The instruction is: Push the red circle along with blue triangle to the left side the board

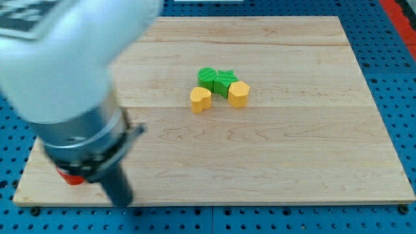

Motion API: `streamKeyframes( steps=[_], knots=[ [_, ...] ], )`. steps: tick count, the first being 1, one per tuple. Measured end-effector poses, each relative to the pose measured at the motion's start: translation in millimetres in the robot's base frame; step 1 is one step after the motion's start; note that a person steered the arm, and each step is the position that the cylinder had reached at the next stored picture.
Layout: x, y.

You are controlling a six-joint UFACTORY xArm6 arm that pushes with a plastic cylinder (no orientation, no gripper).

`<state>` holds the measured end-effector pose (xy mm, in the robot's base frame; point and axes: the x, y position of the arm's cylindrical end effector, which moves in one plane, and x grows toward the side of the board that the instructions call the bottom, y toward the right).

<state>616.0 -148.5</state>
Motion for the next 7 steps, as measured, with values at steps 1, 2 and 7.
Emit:
streamKeyframes(
  steps=[1,2,7],
  knots=[
    [-0.5,-60.8],
    [-23.4,-67.3],
    [-151.3,23.9]
  ],
)
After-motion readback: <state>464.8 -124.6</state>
